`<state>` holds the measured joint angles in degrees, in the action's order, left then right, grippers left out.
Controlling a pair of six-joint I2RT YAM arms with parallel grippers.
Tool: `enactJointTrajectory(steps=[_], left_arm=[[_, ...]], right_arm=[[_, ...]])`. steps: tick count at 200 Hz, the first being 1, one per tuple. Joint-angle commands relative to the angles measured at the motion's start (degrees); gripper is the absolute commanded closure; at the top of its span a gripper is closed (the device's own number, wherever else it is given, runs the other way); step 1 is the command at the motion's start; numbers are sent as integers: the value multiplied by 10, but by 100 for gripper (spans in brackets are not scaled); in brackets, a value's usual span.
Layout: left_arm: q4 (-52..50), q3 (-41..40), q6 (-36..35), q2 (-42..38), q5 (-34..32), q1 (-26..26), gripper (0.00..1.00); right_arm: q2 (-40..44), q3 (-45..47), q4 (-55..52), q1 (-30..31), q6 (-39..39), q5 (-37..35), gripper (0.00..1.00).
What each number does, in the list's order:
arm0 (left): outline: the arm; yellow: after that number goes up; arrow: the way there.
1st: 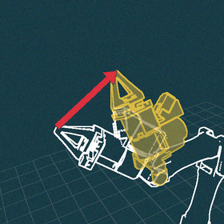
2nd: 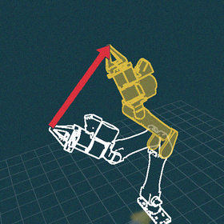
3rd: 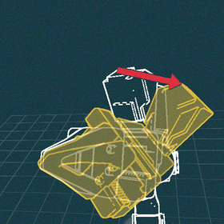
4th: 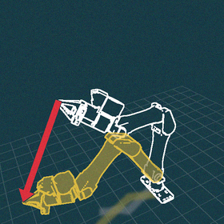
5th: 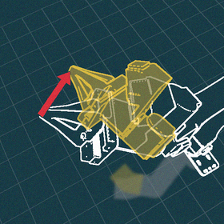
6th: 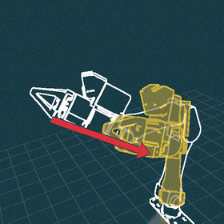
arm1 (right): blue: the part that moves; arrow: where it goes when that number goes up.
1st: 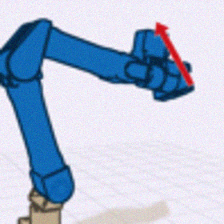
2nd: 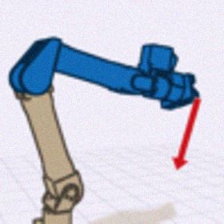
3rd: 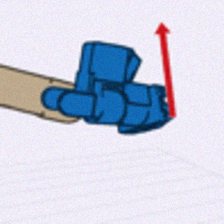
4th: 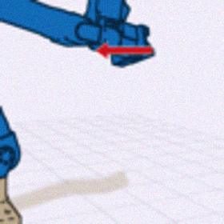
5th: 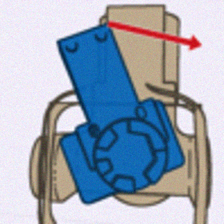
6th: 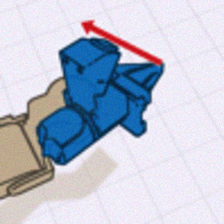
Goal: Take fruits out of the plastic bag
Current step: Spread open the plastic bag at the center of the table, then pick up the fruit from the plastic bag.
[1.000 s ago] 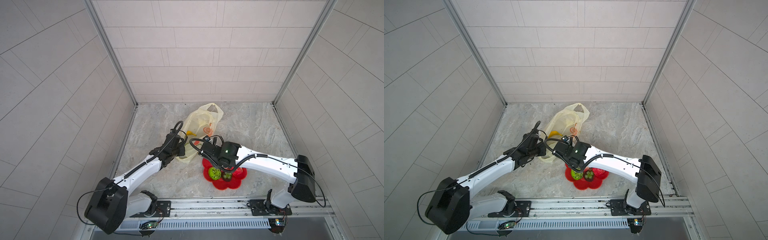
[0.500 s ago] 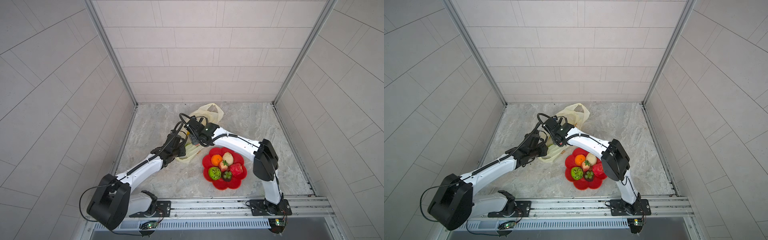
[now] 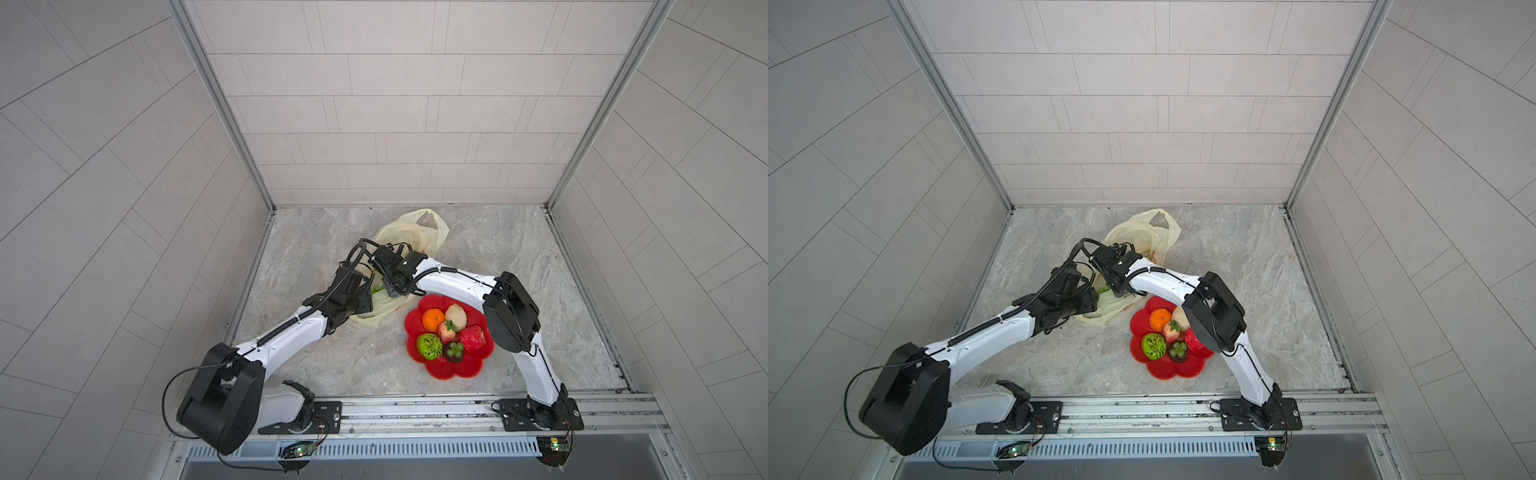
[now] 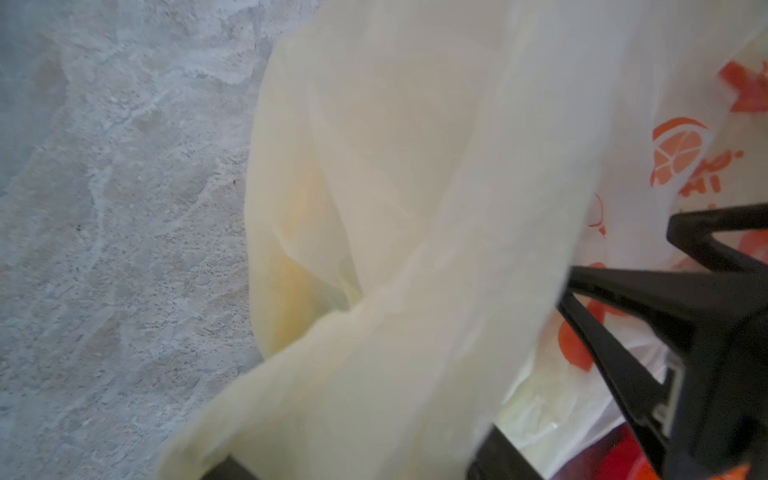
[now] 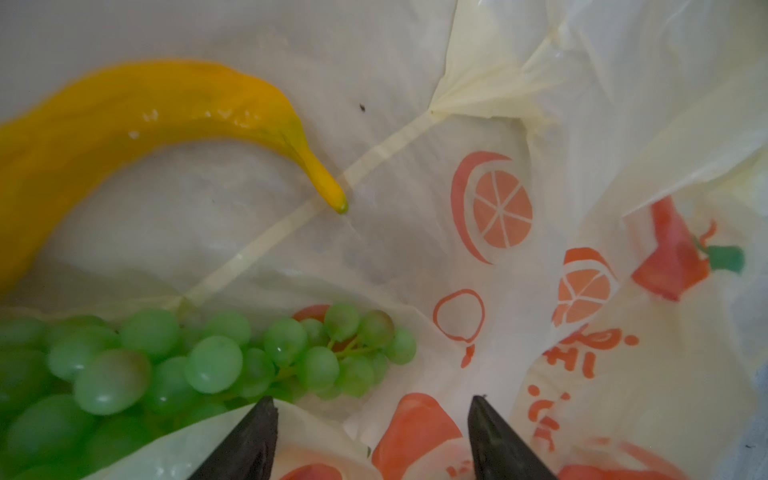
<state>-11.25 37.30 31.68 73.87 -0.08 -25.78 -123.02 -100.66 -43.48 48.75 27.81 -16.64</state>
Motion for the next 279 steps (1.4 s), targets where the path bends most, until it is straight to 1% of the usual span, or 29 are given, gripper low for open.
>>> enactJointTrajectory(steps=[1,25,37,53,85,100,112,133,151,174,198,219,249,279], left_arm=[[-17,12,6,8,-8,7,29],[-26,16,11,18,-15,14,29],[-35,20,17,32,-20,19,32],[-41,23,24,51,-11,35,41],[-40,24,35,83,13,61,64],[-37,25,34,91,26,66,72],[-33,25,31,90,31,66,76],[-32,23,26,78,29,67,77],[-32,21,24,69,26,66,78],[-28,21,22,67,30,67,80],[-25,22,20,69,38,67,81],[-22,20,17,65,39,68,81],[-23,18,14,56,36,68,81],[-21,16,10,50,39,68,81]], right_arm=[[34,20,1,3,-4,3,29],[36,48,23,3,-2,3,30],[39,60,36,2,-4,8,30],[37,60,43,-1,-7,17,30],[41,61,53,-9,-10,37,33],[56,63,62,-13,-17,49,33],[74,70,83,-16,-31,68,34],[102,84,126,-32,-61,110,36],[108,84,157,-53,-98,144,36],[82,52,160,-75,-161,203,39],[34,5,140,-85,-233,236,40],[-7,-43,110,-90,-286,271,45],[-40,-82,88,-95,-339,290,46],[-77,-115,86,-103,-346,263,46]])
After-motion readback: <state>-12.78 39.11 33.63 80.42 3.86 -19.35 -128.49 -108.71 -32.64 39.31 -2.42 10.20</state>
